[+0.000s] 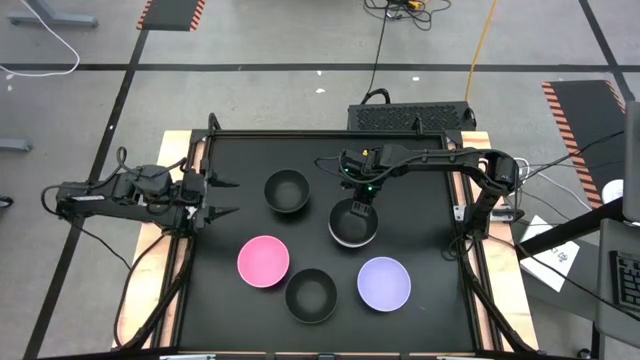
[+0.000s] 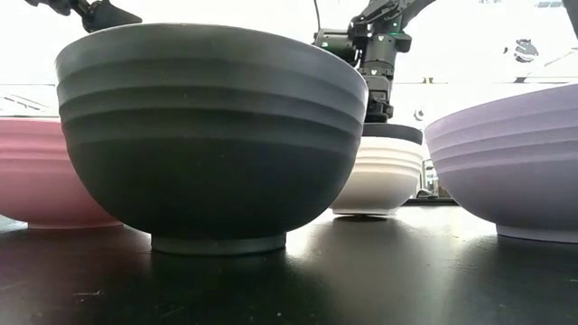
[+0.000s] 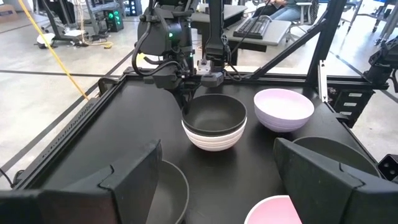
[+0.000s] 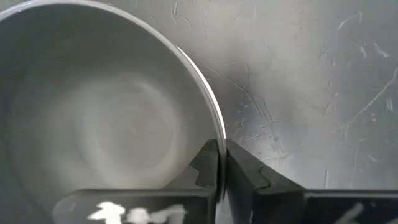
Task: Nest bowls inside each other
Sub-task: Stack the middle black bowl on top of the white bowl, then stack the top black bowl on top of the black bowl
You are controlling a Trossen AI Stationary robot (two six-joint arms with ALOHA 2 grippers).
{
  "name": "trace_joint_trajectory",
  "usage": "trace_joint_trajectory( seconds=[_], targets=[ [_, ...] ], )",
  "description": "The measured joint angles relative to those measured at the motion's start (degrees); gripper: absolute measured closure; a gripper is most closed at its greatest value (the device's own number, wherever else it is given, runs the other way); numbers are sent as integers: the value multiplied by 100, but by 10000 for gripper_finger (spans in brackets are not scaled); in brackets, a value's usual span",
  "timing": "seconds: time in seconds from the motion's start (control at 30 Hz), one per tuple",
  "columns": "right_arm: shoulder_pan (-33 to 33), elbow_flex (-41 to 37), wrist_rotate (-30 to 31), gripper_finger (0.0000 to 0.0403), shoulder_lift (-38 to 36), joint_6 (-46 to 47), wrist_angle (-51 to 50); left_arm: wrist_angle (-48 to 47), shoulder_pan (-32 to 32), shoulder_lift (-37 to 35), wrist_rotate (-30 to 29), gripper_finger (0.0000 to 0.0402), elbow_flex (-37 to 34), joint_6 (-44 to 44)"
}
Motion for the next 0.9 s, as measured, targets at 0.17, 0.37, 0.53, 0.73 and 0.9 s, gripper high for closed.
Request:
trace_joint_trajectory(
  seconds=[0.17,0.37,0.53,0.73,0.9],
  targets=[
    [0,-11,26,368,12,15,-4,-17,1,0,0,89,0,-3],
    [2,-11,10,318,12,23,70,-17,0,0,-2,89,0,-4],
    [4,-11,-8,281,12,37,163,-17,1,1,-2,89,0,-6],
    [4,-11,-54,254,-34,39,249,-17,1,0,-2,89,0,-8],
    [4,-11,-194,244,-264,37,300,-20,2,1,-2,89,0,-8]
  ],
)
